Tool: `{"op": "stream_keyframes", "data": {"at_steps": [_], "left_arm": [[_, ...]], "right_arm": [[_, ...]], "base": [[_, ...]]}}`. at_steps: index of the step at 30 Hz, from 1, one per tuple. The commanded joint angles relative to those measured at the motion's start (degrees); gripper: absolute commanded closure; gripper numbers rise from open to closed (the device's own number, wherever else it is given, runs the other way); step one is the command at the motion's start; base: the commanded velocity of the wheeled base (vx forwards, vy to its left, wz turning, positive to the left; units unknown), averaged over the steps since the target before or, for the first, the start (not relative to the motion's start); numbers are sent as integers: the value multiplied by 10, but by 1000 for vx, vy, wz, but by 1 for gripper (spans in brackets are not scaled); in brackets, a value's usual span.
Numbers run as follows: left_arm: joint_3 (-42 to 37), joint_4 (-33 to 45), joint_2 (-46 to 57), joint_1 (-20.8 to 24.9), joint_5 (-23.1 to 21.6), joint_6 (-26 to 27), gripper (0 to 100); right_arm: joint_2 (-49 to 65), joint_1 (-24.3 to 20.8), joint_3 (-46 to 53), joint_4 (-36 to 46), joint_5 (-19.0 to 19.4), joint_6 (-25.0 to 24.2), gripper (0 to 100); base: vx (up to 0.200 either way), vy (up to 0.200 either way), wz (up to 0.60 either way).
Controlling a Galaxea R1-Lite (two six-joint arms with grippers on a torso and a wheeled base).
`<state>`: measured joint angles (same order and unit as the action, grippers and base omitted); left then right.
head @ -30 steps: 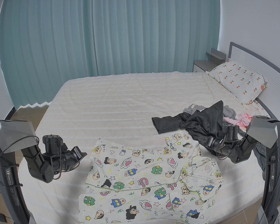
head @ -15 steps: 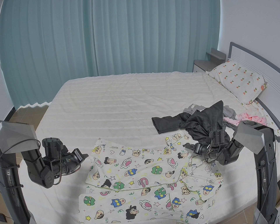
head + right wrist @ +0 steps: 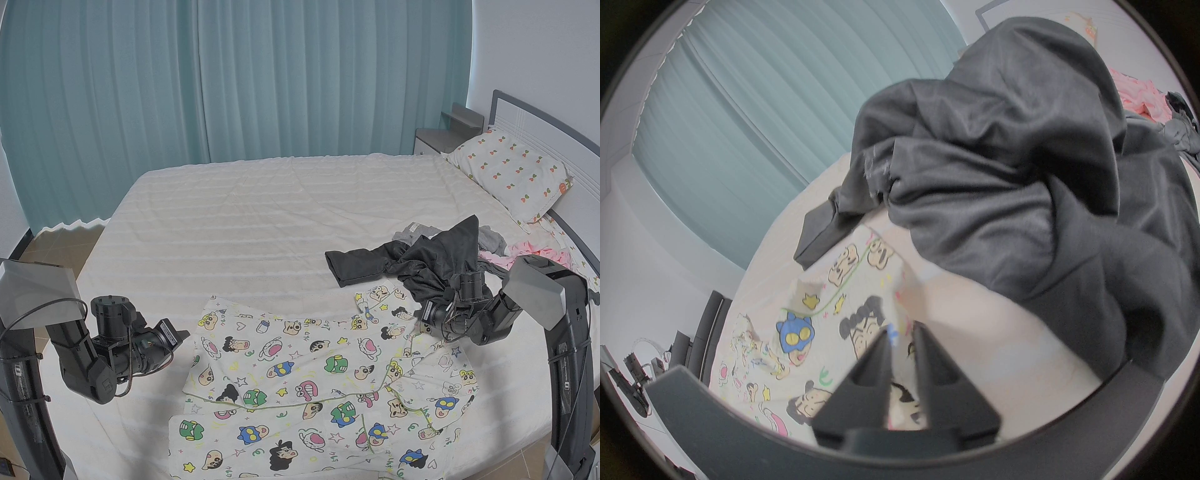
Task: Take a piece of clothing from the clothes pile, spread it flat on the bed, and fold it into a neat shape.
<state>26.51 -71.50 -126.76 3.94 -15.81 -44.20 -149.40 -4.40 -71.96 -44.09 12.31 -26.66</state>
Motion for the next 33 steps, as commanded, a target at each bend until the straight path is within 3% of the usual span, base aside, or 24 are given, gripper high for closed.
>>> {"op": "stream_keyframes", "data": {"at_steps": [1,8,13,24,25,33], "left_arm": [[3,0,-2,-1,3,0,100],[6,0,-2,-3,5,2,100],[20,-1,-11,-3,38,2,100],[14,-1,-21,-2,34,0,100],[13,-1,-21,-2,34,1,100],[-11,-1,-19,-2,17,7,100]], "right_arm": [[5,14,-4,-13,-3,-1,100],[6,20,-1,-31,-6,-1,100],[2,17,1,-61,-8,-1,100],[0,13,-20,-66,-38,-33,100],[-1,13,-26,-68,-41,-34,0],[21,15,24,-61,-39,-33,0]], "base": [[0,0,0],[0,0,0],[0,0,0],[0,0,0],[0,0,0],[0,0,0]]}}
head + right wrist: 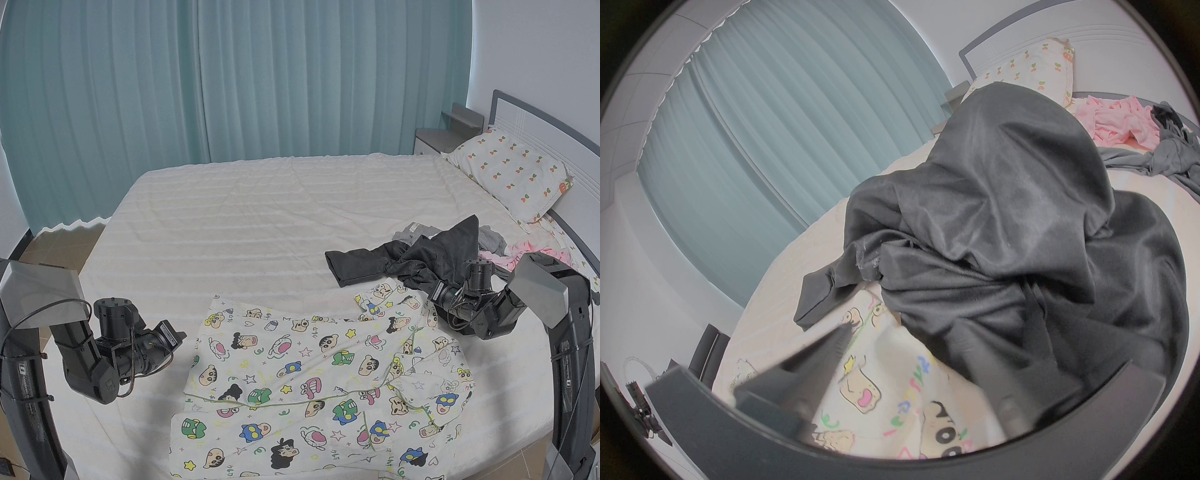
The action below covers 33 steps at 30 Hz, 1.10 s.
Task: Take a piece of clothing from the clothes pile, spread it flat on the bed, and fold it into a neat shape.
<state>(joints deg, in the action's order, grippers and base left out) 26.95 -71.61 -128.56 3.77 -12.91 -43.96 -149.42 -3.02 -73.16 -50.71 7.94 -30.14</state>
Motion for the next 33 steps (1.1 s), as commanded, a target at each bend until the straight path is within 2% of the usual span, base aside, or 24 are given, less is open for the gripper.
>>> {"op": "stream_keyframes", "data": {"at_steps": [1,11,13,18,21,30,33], "left_arm": [[-17,0,0,-1,-14,5,100],[-92,-1,56,-2,-48,6,100],[-138,-9,94,-1,-72,5,100],[-197,-34,117,4,-76,1,100],[-213,-42,117,4,-75,2,100],[-235,-43,114,3,-76,7,100],[-248,-44,111,4,-76,20,100]], "right_arm": [[24,1,41,5,5,2,0],[123,33,154,23,3,6,0],[182,39,231,18,6,6,0],[273,29,380,5,17,6,0],[315,22,468,-30,46,7,0],[322,3,609,-172,60,5,0],[316,-16,653,-214,79,2,0]], "base": [[0,0,0],[0,0,0],[0,0,0],[-80,0,0],[-200,0,0],[-200,0,0],[-200,0,0]]}}
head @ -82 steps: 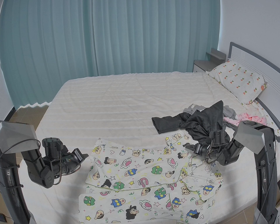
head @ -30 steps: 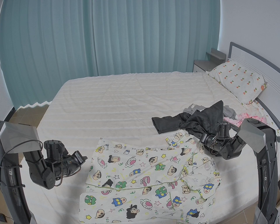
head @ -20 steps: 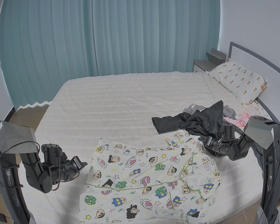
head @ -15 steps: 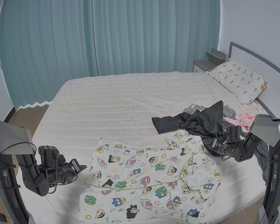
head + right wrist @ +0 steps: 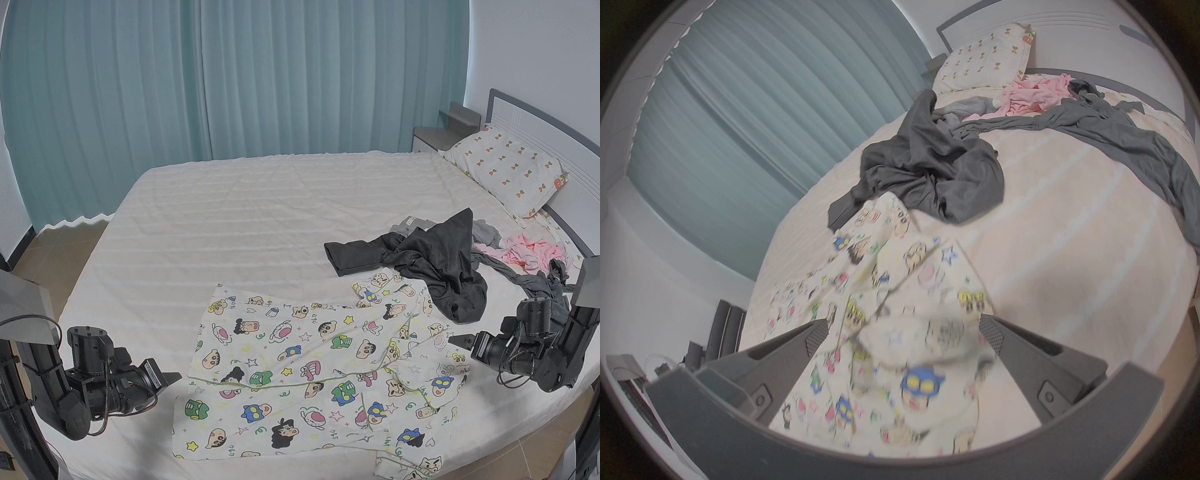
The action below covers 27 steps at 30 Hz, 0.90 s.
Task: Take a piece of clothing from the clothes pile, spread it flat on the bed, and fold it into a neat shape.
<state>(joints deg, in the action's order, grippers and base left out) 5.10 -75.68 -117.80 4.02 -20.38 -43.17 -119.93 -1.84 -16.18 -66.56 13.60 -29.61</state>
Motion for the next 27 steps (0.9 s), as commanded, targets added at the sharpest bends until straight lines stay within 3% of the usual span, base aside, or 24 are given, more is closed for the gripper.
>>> {"op": "stream_keyframes", "data": {"at_steps": [1,7,13,23,24,27], "left_arm": [[-32,-3,0,0,-1,19,100],[-48,-3,-33,1,-1,62,100],[-48,-4,-56,1,2,65,100],[-49,-4,-72,1,3,66,100],[-48,-4,-73,1,4,66,0],[-47,-5,-78,1,8,66,0]], "right_arm": [[19,-32,95,-67,28,-4,0],[2,-54,142,-132,31,1,0],[-33,-56,160,-183,30,1,0],[-42,-65,161,-195,29,-1,0],[-42,-65,161,-195,29,-1,0],[-44,-64,161,-195,29,1,0]], "base": [[-200,0,0],[-200,0,0],[-200,0,0],[0,0,0],[0,0,0],[0,0,0]]}}
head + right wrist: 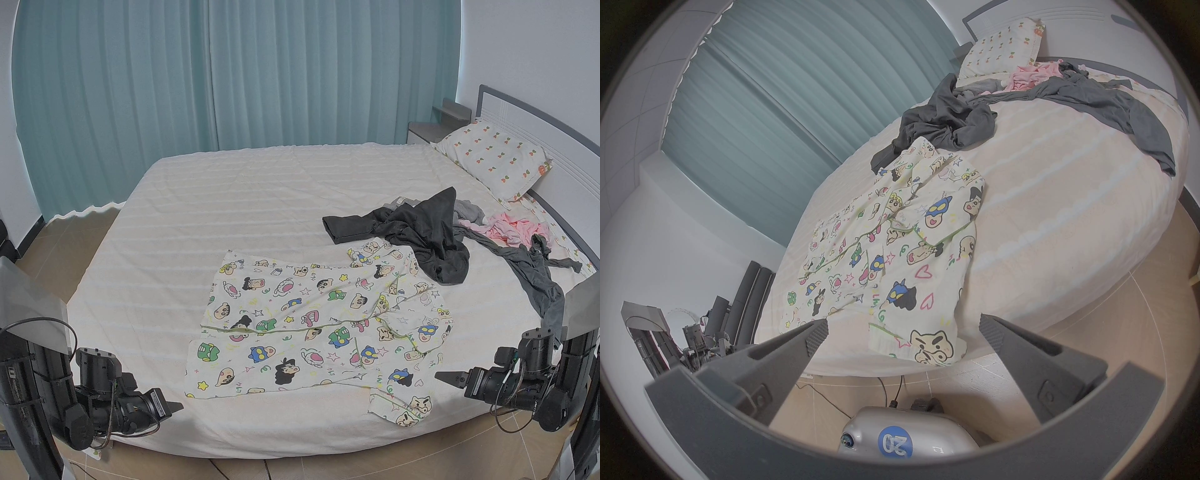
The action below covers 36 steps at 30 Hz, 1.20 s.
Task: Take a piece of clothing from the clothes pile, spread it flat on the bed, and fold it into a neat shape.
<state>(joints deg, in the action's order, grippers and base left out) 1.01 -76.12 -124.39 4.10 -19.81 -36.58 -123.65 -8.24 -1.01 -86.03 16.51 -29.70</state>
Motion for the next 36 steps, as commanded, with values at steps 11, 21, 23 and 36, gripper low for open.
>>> {"op": "stream_keyframes", "data": {"at_steps": [11,21,23,36], "left_arm": [[31,-130,-94,23,59,1,0],[147,-139,-190,18,66,149,0],[168,-125,-190,21,60,150,0],[272,20,-186,32,55,176,0]], "right_arm": [[-5,-2,9,-4,-1,3,0],[-4,-5,9,-21,-3,4,0],[-4,-5,9,-21,-3,6,0],[-3,-5,9,-21,-3,8,0]], "base": [[0,0,0],[0,0,0],[0,0,0],[0,0,0]]}}
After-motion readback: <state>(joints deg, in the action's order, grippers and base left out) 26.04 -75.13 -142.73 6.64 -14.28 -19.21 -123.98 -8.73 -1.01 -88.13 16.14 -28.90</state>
